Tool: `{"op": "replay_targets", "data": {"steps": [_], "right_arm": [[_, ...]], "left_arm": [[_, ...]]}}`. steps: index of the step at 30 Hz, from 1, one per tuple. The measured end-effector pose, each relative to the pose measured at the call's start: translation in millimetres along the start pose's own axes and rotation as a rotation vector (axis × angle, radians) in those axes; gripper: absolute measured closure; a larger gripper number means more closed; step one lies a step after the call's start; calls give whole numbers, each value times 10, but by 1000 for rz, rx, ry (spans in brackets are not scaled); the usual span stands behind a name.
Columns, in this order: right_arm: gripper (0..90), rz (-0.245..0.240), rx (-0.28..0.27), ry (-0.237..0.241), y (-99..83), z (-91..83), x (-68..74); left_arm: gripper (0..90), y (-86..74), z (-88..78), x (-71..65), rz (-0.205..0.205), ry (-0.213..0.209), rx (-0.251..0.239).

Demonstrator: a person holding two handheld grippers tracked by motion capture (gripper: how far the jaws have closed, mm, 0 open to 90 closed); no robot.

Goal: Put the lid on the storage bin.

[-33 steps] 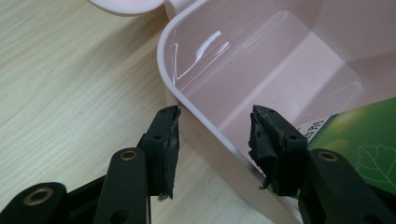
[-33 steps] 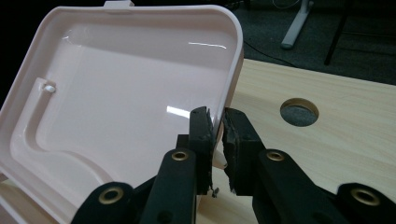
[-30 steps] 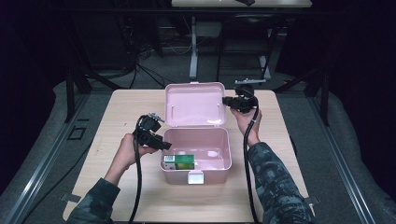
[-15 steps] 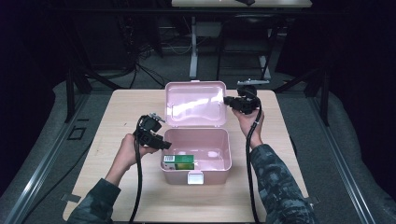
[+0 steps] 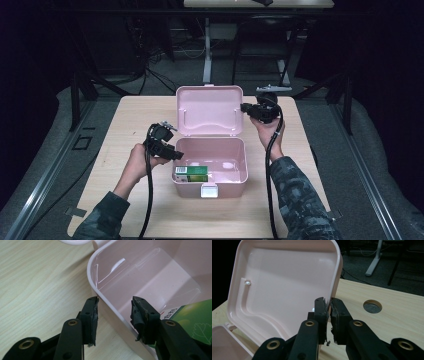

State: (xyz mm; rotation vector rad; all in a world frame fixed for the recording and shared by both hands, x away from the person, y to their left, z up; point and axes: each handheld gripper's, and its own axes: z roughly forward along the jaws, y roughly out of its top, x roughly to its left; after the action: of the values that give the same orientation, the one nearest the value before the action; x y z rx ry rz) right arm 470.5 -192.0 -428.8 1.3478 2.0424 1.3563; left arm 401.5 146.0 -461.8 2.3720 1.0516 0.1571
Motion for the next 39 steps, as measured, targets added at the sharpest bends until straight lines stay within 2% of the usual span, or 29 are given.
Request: {"op": "replay_targets", "data": {"steps": [24, 39], "right_arm": [[845, -74, -45, 16, -25, -239, 106], [845, -124, -36, 24, -47, -406, 151]], "left_arm": [[570, 4, 3, -33, 10, 14, 3], [576, 4, 13, -55, 8, 16, -5]]}}
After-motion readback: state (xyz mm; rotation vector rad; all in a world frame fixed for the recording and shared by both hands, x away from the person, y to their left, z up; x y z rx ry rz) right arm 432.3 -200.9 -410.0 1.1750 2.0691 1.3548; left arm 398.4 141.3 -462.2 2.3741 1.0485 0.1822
